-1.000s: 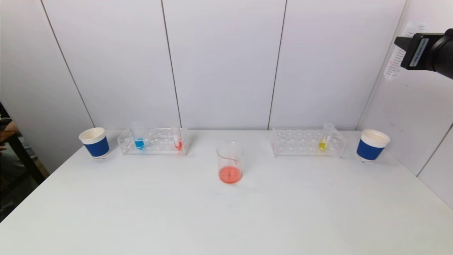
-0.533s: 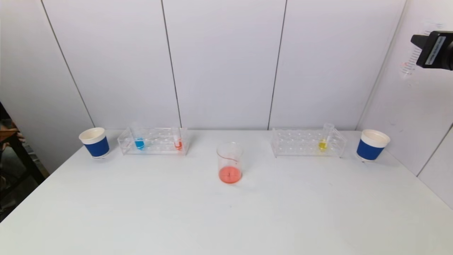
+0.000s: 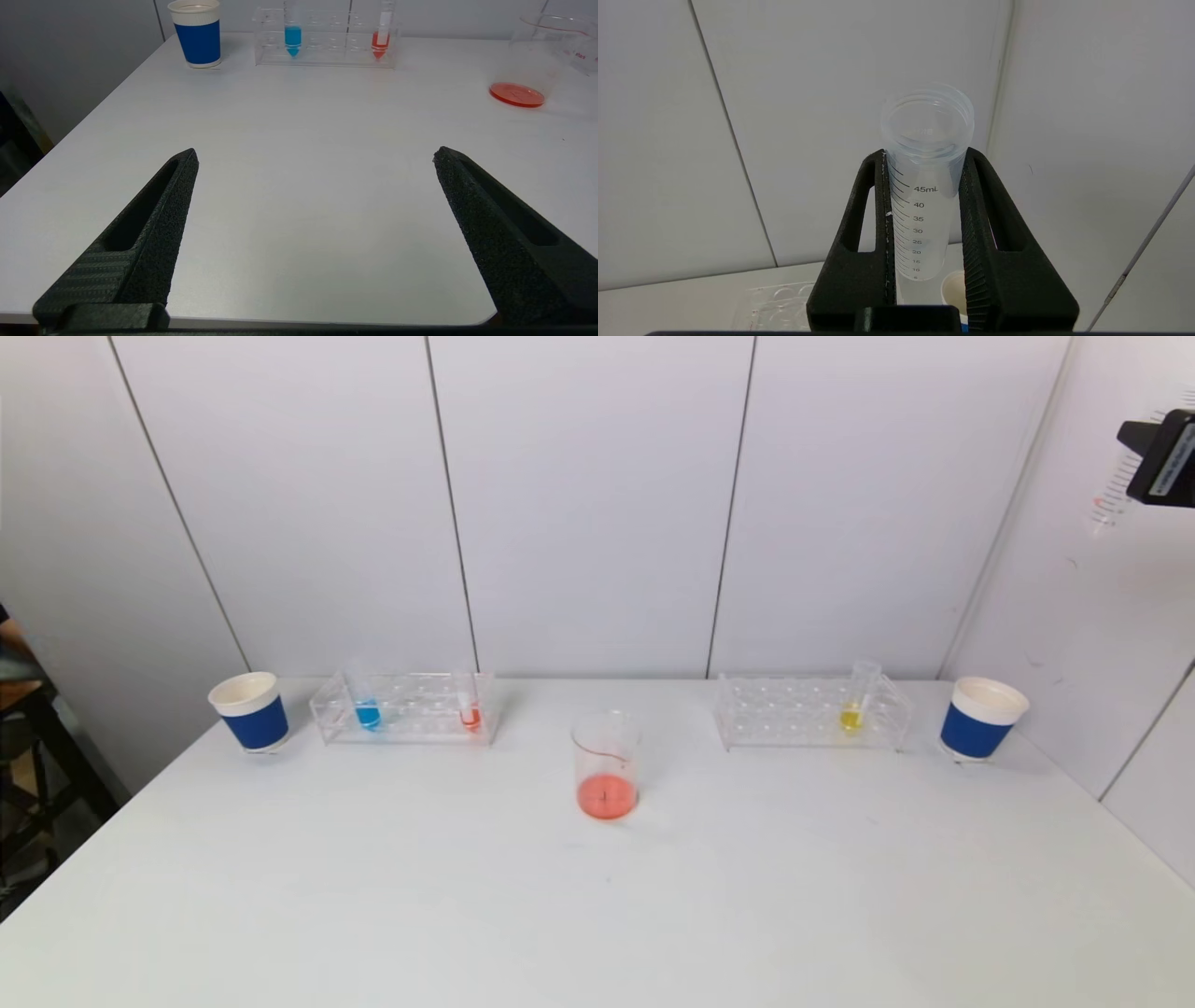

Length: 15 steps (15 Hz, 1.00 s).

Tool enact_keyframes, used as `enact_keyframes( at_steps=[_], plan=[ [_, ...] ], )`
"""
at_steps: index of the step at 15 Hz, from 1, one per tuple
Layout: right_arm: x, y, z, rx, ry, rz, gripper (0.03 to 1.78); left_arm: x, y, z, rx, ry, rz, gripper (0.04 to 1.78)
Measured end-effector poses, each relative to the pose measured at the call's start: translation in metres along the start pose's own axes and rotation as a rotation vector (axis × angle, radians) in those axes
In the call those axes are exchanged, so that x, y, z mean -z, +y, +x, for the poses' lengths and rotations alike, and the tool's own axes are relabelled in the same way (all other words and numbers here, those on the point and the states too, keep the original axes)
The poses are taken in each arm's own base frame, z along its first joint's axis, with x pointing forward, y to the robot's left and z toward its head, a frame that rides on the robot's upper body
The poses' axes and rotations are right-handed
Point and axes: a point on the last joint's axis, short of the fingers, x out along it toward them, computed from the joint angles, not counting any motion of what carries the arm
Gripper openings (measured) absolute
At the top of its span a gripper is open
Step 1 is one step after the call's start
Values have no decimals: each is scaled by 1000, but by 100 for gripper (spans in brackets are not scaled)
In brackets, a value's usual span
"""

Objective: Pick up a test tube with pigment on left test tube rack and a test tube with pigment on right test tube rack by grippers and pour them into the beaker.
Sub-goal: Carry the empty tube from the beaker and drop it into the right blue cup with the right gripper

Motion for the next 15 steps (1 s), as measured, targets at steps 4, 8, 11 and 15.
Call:
enact_keyframes(
  at_steps=[4, 8, 11, 15],
  plan=[
    [12, -17, 15, 29, 38, 10, 47, 0, 0, 0, 0, 0, 0, 176],
    [26, -38, 37, 84, 73, 1, 47, 0, 0, 0, 0, 0, 0, 176],
    [38, -48, 53, 95, 90, -2, 47, 0, 0, 0, 0, 0, 0, 176],
    [55, -52, 70, 104, 117, -5, 47, 0, 0, 0, 0, 0, 0, 176]
  ],
)
